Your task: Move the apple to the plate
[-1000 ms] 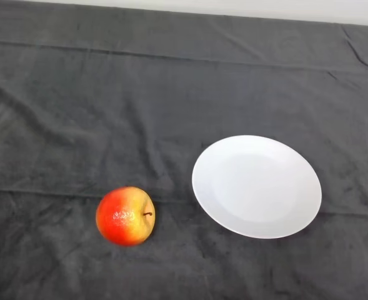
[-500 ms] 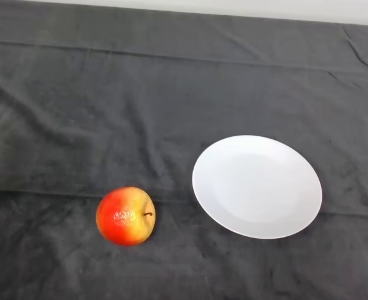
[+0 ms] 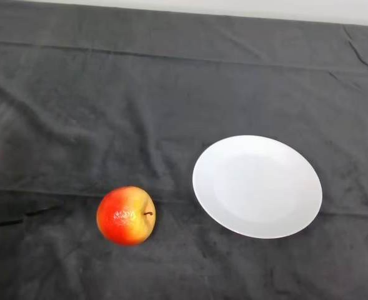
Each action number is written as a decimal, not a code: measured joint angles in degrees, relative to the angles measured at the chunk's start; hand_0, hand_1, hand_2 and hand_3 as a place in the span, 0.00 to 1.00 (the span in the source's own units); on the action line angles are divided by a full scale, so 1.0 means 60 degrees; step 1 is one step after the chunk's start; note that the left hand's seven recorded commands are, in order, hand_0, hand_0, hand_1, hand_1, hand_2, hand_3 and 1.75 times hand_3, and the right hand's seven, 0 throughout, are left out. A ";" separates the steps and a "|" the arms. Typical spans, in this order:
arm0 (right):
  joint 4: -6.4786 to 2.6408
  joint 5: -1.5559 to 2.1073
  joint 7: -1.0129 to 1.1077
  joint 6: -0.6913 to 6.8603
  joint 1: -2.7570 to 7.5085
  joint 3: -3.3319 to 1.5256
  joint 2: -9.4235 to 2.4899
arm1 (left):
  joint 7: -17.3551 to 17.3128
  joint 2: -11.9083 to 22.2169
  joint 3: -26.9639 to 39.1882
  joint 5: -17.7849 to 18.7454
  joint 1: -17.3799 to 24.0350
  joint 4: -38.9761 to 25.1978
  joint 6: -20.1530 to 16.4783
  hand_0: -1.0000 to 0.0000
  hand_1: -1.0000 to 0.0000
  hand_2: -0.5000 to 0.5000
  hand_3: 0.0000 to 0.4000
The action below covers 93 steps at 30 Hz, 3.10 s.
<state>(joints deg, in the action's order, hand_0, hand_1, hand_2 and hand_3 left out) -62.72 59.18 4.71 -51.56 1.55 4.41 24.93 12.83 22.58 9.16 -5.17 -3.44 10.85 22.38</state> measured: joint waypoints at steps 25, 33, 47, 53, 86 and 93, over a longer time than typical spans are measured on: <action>0.0136 -0.0010 -0.0125 0.0001 0.0033 -0.0021 -0.0004 | -0.0326 -0.0048 -0.2113 -0.0682 -0.0910 0.0145 -0.1193 1.00 1.00 0.50 0.00; 0.0186 -0.0014 -0.0165 0.0001 0.0054 -0.0041 0.0002 | -0.0296 -0.0324 -0.2966 -0.0860 -0.1247 0.0510 -0.1371 1.00 1.00 0.50 0.00; 0.0231 -0.0018 -0.0202 0.0001 0.0085 -0.0063 0.0017 | -0.0225 -0.0568 -0.3970 -0.0854 -0.2069 0.1808 -0.1408 1.00 1.00 0.50 0.00; 0.0240 -0.0016 -0.0210 0.0001 0.0092 -0.0066 0.0022 | -0.0116 -0.0808 -0.4667 -0.0842 -0.2564 0.2575 -0.1406 1.00 1.00 0.50 0.00; 0.0264 0.0000 -0.0222 -0.0001 0.0076 -0.0102 0.0030 | 0.0176 -0.0952 -0.5864 -0.0416 -0.3804 0.3663 -0.1293 0.00 0.00 0.50 1.00; 0.0264 0.0001 -0.0221 -0.0002 0.0075 -0.0102 0.0031 | 0.0206 -0.0956 -0.5864 -0.0438 -0.3915 0.2815 -0.1959 0.00 0.00 0.50 1.00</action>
<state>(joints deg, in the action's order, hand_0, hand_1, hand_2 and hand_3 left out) -61.14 59.19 3.38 -51.58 2.00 3.80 25.11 14.06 16.84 -26.02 -7.81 -26.93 27.74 10.63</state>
